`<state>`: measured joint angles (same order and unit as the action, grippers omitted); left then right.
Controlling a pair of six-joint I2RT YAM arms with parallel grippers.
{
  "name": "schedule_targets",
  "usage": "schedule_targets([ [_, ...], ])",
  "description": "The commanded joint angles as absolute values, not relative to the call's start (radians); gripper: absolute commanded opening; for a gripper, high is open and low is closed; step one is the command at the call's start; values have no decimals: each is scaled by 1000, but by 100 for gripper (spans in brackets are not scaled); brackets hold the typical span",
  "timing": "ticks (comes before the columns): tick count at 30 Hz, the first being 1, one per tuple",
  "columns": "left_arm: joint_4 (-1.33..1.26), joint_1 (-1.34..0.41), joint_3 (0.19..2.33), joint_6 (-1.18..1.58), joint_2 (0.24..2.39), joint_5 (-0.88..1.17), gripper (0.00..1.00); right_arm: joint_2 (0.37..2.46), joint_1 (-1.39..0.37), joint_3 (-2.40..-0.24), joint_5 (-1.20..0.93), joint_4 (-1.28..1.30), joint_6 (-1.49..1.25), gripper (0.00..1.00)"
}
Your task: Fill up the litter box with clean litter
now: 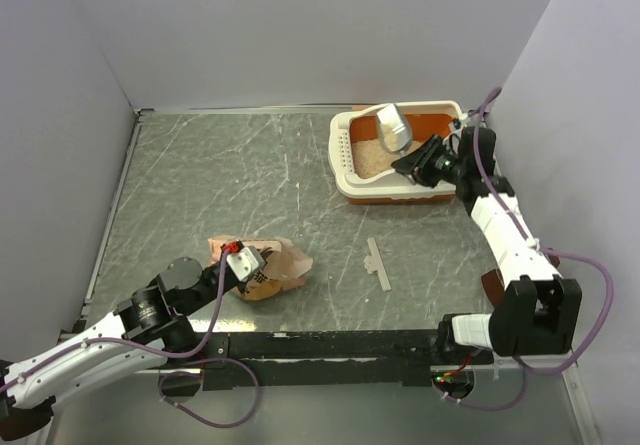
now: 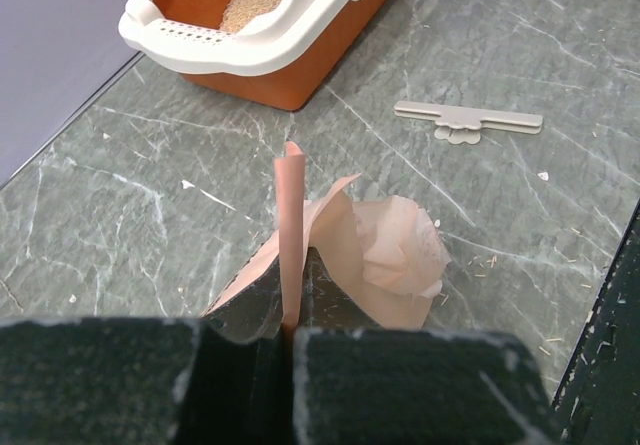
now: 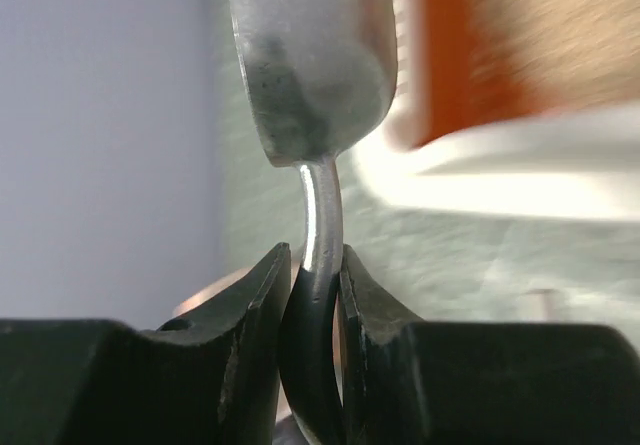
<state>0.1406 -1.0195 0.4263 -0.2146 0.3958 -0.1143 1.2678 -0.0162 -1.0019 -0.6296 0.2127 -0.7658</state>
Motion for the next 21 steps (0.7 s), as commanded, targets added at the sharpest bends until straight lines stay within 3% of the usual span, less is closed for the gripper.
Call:
schedule_targets([
  [1,75,-1022,453,-183,380,-117,1,1302,-8,-1202,-304,466,-459,0],
  [7,84,-1022,462,-176,385,-149,1,1359,-28,-1317,-44,607,-307,0],
  [14,97,-1022,472,-169,408,-202,1,1512,-228,-1419,389,705,-140,0],
  [21,100,-1022,471,-169,408,-216,1,1673,-342,-1549,691,788,-23,0],
])
